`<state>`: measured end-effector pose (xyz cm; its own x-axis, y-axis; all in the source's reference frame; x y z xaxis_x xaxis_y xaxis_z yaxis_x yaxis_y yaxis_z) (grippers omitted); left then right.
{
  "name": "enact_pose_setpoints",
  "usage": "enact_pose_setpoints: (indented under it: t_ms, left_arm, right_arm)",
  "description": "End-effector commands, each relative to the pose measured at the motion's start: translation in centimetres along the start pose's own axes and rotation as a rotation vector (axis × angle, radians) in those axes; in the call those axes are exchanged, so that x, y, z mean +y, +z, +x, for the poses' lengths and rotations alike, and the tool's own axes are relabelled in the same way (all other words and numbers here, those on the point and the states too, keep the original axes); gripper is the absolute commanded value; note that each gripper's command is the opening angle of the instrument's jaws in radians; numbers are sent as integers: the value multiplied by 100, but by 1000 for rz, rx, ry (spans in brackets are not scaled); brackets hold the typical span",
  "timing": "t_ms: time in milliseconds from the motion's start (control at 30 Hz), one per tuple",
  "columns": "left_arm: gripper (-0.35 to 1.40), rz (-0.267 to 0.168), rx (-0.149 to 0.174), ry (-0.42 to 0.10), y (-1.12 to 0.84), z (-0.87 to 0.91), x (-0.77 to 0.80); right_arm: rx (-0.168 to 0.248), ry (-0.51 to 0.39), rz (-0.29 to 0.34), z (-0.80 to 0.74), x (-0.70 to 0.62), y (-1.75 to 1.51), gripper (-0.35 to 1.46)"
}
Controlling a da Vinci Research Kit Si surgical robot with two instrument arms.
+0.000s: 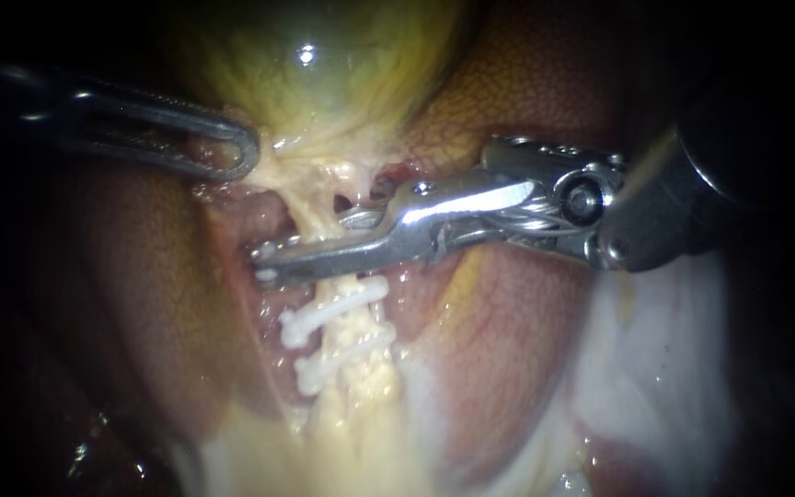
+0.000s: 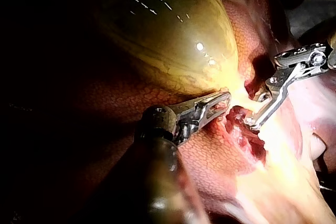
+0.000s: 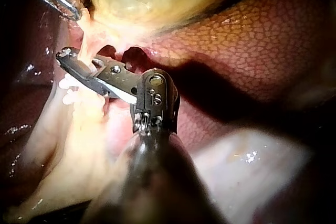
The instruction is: Going back third clip left tube
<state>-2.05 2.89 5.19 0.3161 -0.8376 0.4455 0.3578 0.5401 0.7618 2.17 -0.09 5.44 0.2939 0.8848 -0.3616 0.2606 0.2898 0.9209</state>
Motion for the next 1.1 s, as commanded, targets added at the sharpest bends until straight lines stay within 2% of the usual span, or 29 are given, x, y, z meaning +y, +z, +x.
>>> enact_pose_setpoints:
  t_ms: [33,100,167,233,300,433,467,533,667,733,900,967,1100]
  left_arm:
    - [-35,0,0,-1,0,0,0]
    - [-35,0,0,-1,0,0,0]
    - [-35,0,0,-1,-1,0,-1]
    - [-35,1,0,-1,-1,0,-1]
    - [-35,1,0,-1,-1,1,0]
    - [-35,1,0,-1,-2,1,0]
    - [-35,1,0,-1,-2,1,0]
    - [-35,1,0,-1,-2,1,-1]
    - [-35,1,0,-1,-2,1,-1]
    - [-35,1,0,-1,-2,1,-1]
    - [-35,2,1,-1,-3,1,-1]
    - [-35,2,1,0,-3,2,0]
    - [-35,2,1,0,-4,2,0]
  right_arm:
    - [0,0,1,0,0,0,-35]
    - [-1,0,1,0,-1,1,-30]
    - [-2,-1,2,-1,-2,3,3]
    - [-3,-2,3,-3,-4,7,24]
    - [1,-2,-3,-3,-4,12,34]
    - [42,-33,-63,-2,-4,19,43]
    - [65,-81,-104,-4,-3,19,43]
    - [85,-128,-145,-6,-3,18,44]
    - [113,-277,-238,-8,-4,12,46]
    - [101,-337,-277,-10,-6,9,46]
    - [-36,-462,-407,-15,-12,0,48]
    - [-63,-494,-438,-17,-14,-4,49]
    - [-81,-567,-481,-24,-21,-15,50]
